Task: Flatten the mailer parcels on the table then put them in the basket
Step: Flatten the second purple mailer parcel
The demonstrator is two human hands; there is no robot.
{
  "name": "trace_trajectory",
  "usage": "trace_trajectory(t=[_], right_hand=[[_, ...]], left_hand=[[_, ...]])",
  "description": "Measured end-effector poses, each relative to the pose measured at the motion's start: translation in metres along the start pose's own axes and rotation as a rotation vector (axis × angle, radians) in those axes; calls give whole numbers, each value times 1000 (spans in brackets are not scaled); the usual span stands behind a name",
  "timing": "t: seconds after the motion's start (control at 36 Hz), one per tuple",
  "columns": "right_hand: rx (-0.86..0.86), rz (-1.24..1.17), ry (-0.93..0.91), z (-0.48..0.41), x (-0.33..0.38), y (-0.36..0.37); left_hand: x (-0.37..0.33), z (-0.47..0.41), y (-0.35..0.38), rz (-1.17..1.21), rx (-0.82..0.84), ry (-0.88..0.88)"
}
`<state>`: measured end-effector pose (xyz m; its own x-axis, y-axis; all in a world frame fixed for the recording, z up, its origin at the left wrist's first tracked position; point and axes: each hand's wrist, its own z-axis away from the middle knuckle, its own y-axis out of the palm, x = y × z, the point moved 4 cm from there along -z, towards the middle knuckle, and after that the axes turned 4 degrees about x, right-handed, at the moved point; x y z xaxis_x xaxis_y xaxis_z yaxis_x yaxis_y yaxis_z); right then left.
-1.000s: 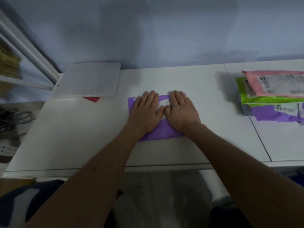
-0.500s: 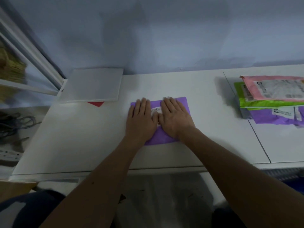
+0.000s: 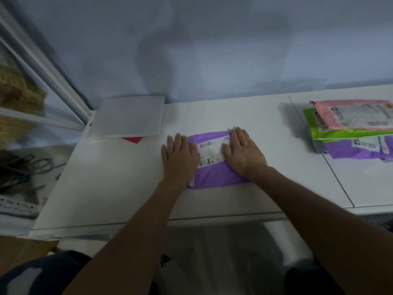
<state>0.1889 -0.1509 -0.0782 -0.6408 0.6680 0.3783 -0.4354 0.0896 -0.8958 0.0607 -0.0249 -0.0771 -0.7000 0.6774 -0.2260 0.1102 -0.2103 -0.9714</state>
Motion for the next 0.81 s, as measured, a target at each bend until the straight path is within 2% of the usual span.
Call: trace_trajectory(t=[0.06,0.11,0.17,0.22,0.28,0.42,0.56,0.67,0.81], right_hand=[[-9,-27,7,-1,1,-1],[-30,-47,2,1,3,-1],[-47,-39,12,7,5,4],[-100,48,10,15,3,11],[-138,106,5,22,0,15],[-169,153,-31,30,0,18],[-184,146,-27,28,-1,19],[-195,142,-6,27,0,17],[-172,149,12,27,2,15]], left_hand=[[-22,2,-9,25,-148,80],[-48,9,-8,21,-181,239],[-68,19,10,-16,-48,350],[-73,30,28,-49,99,321],[-70,36,31,-140,75,299],[-60,37,28,-190,-12,354],[-48,35,31,-189,23,411],[-34,33,23,-114,-42,330],[-26,33,18,-111,-90,312]])
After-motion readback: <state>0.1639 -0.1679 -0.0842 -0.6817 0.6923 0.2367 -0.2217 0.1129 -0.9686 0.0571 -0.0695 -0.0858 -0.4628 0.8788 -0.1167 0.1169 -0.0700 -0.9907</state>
